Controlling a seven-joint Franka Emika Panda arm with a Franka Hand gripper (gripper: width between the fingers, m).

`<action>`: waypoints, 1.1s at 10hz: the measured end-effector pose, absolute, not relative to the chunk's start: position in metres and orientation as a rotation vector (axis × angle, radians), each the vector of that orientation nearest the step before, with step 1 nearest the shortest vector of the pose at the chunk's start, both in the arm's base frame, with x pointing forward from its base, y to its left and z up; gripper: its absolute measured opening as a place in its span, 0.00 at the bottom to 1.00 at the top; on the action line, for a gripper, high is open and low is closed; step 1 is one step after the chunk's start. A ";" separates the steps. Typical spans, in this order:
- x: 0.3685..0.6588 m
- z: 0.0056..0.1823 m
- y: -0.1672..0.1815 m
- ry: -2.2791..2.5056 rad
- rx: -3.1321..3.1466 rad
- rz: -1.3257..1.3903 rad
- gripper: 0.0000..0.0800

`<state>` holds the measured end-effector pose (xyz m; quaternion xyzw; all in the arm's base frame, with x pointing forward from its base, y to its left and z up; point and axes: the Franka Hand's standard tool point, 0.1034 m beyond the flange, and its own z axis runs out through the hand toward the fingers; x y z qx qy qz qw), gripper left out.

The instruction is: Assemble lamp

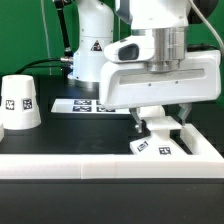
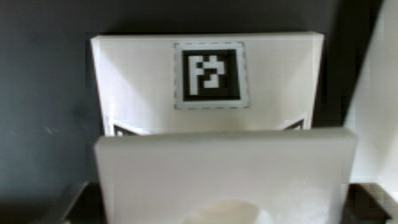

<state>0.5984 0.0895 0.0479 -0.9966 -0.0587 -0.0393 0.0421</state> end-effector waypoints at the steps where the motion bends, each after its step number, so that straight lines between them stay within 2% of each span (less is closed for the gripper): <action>1: 0.605 0.048 0.097 -0.185 -3.044 -0.133 0.67; 5: 0.610 0.049 0.100 -0.089 -3.057 -0.124 0.67; 6: 0.610 0.048 0.100 -0.089 -3.057 -0.123 0.79; 7: 0.610 0.048 0.100 -0.089 -3.057 -0.123 0.85; 8: 0.610 0.048 0.099 -0.088 -3.057 -0.123 0.87; 10: 0.600 0.061 0.100 -0.089 -3.058 -0.124 0.87; 11: 0.583 0.069 0.103 -0.087 -3.061 -0.116 0.87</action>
Offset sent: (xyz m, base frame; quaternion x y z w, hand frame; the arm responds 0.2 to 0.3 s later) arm 0.0179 0.0206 0.0019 0.0031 -0.0061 0.0390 0.9992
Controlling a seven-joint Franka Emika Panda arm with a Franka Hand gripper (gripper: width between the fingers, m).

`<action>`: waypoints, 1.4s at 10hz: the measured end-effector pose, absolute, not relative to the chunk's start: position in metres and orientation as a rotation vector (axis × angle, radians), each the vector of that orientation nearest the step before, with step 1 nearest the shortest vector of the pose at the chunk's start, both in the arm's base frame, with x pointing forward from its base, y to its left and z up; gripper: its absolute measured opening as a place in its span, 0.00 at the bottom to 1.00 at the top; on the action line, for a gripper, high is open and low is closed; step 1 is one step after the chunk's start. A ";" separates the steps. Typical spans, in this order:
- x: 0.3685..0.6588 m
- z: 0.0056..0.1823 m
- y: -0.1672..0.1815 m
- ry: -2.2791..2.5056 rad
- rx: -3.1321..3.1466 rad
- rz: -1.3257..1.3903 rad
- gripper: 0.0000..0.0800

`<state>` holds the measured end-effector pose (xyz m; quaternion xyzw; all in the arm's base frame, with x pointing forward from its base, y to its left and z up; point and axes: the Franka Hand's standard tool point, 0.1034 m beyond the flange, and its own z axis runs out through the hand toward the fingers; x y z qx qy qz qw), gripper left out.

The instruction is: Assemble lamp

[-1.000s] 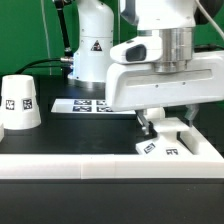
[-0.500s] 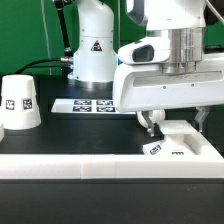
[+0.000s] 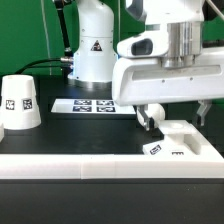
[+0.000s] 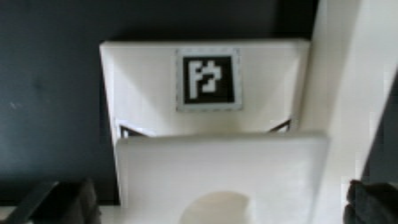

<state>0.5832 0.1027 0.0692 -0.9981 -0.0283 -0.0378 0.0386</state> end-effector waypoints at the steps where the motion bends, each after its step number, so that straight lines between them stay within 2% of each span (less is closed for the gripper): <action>1: 0.562 0.079 0.106 -0.085 -3.066 -0.103 0.87; 3: 0.520 0.086 0.111 -0.099 -3.071 -0.126 0.87; 4: 0.505 0.083 0.112 -0.112 -3.074 -0.127 0.87; 6: 0.482 0.064 0.105 -0.136 -3.079 -0.140 0.87; 10: 0.481 0.060 0.105 -0.135 -3.082 -0.098 0.87; 11: 0.473 0.059 0.104 -0.140 -3.089 0.085 0.87; 12: 0.482 0.059 0.100 -0.174 -3.084 0.150 0.87; 14: 0.482 0.053 0.088 -0.187 -3.065 0.392 0.87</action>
Offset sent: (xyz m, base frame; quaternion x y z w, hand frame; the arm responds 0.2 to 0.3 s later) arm -0.0674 -0.0003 0.0001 -0.0353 0.0272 -0.0018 0.9990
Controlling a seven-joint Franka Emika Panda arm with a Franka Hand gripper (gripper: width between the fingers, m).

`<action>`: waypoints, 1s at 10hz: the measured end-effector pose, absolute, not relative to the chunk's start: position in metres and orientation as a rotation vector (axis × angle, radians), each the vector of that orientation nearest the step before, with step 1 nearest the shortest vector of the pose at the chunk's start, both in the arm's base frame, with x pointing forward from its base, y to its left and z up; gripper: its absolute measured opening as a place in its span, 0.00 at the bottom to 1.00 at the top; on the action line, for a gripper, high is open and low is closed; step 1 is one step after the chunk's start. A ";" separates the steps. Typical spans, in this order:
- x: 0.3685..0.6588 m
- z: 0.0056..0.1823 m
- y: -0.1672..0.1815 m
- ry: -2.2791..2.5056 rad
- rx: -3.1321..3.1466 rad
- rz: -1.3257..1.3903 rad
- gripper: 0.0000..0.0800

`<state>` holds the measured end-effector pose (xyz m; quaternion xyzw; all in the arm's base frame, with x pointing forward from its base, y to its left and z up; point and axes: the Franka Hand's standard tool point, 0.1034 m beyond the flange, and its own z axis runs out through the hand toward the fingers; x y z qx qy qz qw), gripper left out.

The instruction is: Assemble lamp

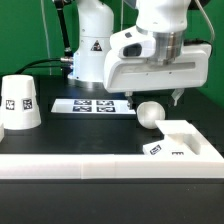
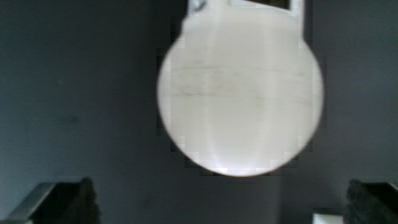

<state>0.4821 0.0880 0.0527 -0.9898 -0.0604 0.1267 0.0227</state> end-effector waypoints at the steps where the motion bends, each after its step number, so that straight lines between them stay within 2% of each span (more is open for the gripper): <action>1: 0.481 0.053 0.088 -0.181 -3.048 0.521 0.87; 8: 0.462 0.040 0.092 -0.167 -2.852 1.223 0.87; 10: 0.460 0.030 0.092 -0.169 -2.781 1.380 0.87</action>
Offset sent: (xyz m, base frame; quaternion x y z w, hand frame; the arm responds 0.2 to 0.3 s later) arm -0.0051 0.0024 -0.0052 -0.0073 -0.1985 0.0332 0.9795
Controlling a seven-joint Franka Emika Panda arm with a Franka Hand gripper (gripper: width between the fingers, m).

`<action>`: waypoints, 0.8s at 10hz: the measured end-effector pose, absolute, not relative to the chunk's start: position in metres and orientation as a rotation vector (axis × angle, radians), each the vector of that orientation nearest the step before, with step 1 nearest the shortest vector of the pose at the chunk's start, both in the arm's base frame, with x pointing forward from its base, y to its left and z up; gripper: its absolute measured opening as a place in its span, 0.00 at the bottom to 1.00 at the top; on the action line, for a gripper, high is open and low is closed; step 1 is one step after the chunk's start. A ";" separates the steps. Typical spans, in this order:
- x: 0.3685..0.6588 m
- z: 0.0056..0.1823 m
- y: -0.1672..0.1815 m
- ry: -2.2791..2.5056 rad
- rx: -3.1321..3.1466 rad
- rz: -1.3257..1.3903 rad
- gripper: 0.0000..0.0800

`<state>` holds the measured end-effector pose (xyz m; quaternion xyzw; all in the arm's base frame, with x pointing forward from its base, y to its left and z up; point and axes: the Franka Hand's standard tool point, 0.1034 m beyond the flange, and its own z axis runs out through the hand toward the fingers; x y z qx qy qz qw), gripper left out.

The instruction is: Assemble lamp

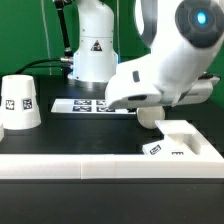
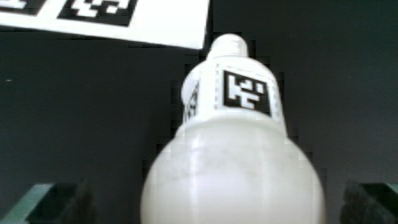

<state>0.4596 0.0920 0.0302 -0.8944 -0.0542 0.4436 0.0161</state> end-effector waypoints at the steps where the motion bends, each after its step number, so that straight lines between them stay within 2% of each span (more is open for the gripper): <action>1: 0.457 0.027 0.093 -0.170 -2.758 1.429 0.87; 7: 0.448 0.010 0.093 -0.170 -2.767 1.414 0.87; 8: 0.448 0.009 0.093 -0.170 -2.767 1.414 0.84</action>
Offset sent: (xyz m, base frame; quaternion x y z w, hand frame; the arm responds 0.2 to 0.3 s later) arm -0.0080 -0.0011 -0.0113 -0.0036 -0.0009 0.0059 1.0000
